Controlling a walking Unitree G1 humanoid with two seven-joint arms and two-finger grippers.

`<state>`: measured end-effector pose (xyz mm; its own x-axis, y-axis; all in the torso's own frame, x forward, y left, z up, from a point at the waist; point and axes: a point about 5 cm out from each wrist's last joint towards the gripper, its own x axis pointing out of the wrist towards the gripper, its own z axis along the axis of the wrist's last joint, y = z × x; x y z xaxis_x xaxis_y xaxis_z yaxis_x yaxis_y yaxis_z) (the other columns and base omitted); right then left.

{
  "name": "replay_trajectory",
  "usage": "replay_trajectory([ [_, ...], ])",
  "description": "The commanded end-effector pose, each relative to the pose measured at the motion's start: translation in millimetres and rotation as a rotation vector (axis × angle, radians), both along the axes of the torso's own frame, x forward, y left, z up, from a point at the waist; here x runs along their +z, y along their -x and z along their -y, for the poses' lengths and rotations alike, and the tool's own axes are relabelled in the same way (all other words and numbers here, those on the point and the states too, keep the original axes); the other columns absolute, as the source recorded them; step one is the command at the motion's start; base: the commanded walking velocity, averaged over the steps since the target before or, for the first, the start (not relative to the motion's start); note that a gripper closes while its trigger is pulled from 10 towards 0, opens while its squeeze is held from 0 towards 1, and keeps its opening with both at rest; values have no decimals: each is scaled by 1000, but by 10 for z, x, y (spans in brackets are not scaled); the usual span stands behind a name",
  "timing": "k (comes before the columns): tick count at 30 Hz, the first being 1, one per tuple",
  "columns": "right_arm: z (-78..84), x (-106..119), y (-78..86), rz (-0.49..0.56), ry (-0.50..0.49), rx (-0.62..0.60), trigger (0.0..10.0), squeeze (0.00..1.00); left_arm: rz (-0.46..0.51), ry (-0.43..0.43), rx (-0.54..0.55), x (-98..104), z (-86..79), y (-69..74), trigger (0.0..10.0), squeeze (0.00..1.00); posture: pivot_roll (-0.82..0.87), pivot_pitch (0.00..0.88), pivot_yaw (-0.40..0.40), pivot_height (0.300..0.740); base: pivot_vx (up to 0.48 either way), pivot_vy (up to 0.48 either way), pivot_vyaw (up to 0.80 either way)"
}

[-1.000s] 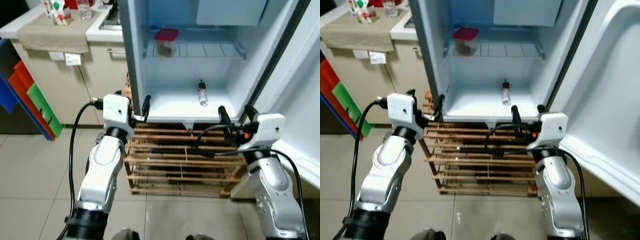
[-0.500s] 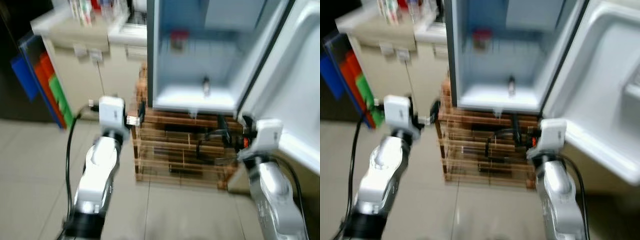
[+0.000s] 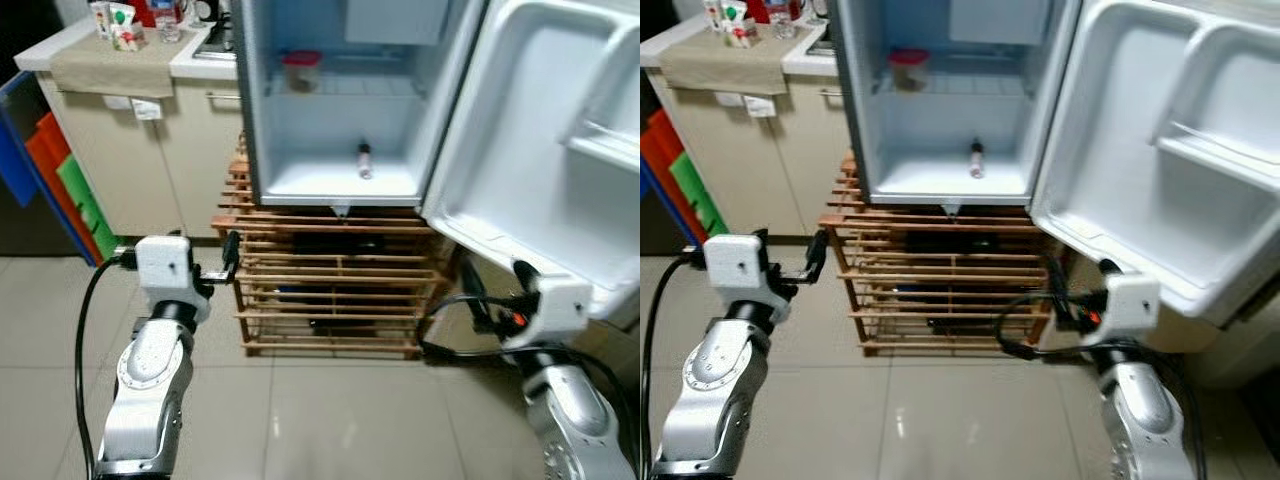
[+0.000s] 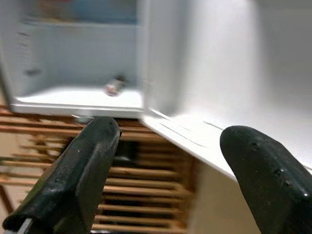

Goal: Restocking fridge

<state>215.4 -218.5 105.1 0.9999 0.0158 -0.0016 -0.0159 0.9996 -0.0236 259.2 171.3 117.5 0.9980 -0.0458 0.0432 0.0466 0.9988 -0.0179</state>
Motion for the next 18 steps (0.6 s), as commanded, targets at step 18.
replay_trajectory([
  [18,50,-122,-37,4,12,79,10000,0,61,30,-140,106,289,-142,10000,0,-174,0,22,740,0,-248,0],
])
